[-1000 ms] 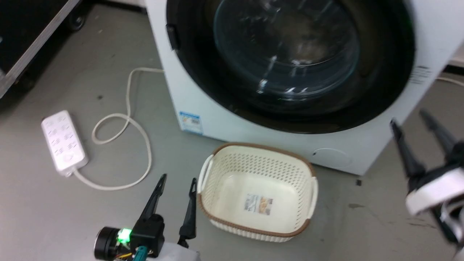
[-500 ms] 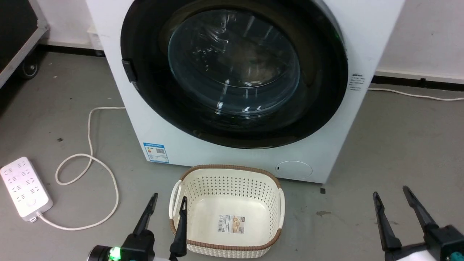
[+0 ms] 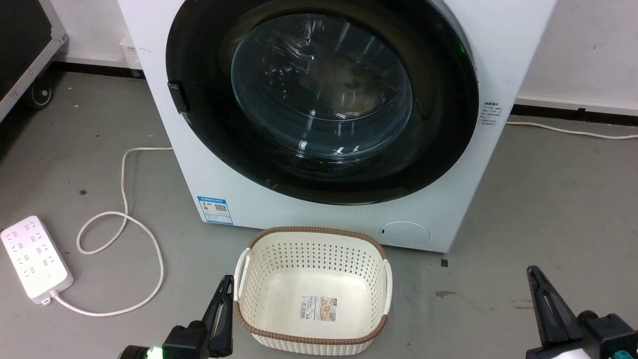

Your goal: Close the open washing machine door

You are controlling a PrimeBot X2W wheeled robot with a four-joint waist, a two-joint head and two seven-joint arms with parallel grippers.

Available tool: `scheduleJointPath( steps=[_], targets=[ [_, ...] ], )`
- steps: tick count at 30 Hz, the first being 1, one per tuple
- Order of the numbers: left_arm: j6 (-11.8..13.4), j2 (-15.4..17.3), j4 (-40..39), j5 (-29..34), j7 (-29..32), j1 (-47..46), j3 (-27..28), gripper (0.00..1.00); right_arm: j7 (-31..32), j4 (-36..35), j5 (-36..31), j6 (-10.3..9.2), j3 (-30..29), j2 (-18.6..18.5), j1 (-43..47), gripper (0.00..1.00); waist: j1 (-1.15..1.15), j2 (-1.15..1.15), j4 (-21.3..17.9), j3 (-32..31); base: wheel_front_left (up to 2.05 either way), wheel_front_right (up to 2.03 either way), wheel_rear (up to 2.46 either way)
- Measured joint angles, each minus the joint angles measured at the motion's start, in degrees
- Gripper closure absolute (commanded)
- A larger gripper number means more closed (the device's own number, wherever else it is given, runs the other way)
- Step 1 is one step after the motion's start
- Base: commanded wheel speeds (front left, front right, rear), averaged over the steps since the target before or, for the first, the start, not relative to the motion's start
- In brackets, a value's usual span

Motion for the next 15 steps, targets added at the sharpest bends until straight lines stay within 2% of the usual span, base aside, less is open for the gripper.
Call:
scheduleJointPath(
  steps=[15],
  targets=[
    [-0.2, -0.2, -0.4, 0.4, 1.6, -0.1, 1.3, 1.00, 1.6, 0.0, 0.0, 0.00, 0.6, 0.0, -0.2, 1.00, 0.00, 0.00, -0.4, 0.0, 0.00, 0.00, 0.00]
  ],
)
